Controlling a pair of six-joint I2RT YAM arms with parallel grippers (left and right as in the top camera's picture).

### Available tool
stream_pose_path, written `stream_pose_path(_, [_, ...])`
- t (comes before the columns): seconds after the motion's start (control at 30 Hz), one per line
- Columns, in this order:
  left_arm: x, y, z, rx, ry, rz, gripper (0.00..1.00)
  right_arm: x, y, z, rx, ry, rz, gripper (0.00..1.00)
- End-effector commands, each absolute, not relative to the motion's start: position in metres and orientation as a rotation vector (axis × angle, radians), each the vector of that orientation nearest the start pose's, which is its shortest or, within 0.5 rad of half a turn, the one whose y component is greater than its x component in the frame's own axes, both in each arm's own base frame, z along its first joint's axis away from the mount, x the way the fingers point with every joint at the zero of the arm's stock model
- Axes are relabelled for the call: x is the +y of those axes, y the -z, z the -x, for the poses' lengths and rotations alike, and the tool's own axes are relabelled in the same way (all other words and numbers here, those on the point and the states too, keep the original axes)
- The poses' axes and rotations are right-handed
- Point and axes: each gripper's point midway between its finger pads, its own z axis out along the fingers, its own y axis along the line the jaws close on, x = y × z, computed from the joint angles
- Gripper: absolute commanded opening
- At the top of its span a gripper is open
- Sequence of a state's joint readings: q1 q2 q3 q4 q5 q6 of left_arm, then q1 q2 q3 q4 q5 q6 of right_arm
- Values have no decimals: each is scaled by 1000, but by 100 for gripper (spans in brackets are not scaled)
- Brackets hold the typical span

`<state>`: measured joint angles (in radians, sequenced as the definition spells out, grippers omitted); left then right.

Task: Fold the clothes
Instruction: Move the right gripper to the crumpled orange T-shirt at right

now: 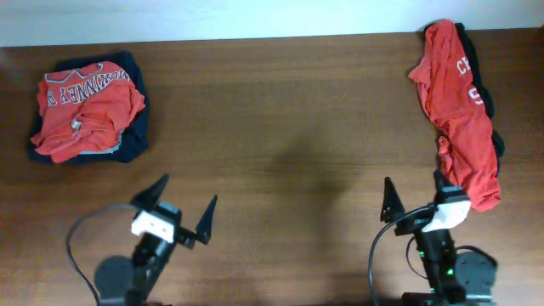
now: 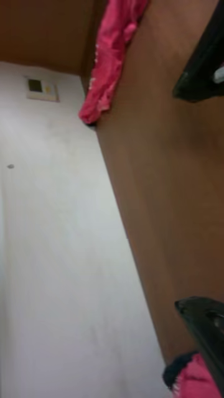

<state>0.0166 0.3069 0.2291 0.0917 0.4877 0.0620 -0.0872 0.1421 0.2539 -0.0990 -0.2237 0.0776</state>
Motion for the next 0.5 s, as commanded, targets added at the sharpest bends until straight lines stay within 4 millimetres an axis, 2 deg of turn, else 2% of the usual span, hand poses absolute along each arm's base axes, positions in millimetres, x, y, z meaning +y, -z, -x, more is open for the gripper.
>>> stream_pose_path(0.0, [-84,-268,-262,1545,377,-455,99,21,-272,-246,1624,-218,27,98])
stream_pose_path(0.1, [-94,-277,-282,1610,464,-497,99,20,-285,-258,1726,-230,10,98])
stream_pose_path(0.2, [-104,-277,-306,1695,568,-531,99,19,-299,-271,1843,-243,-11,98])
stream_pose_path(0.33, [-107,-259,-342,1860,654,-500,99,17,-315,-291,1990,-256,-39,98])
stream_pose_path(0.47, [-106,-234,-372,2043,728,-447,99,15,-320,-317,2119,-269,-60,98])
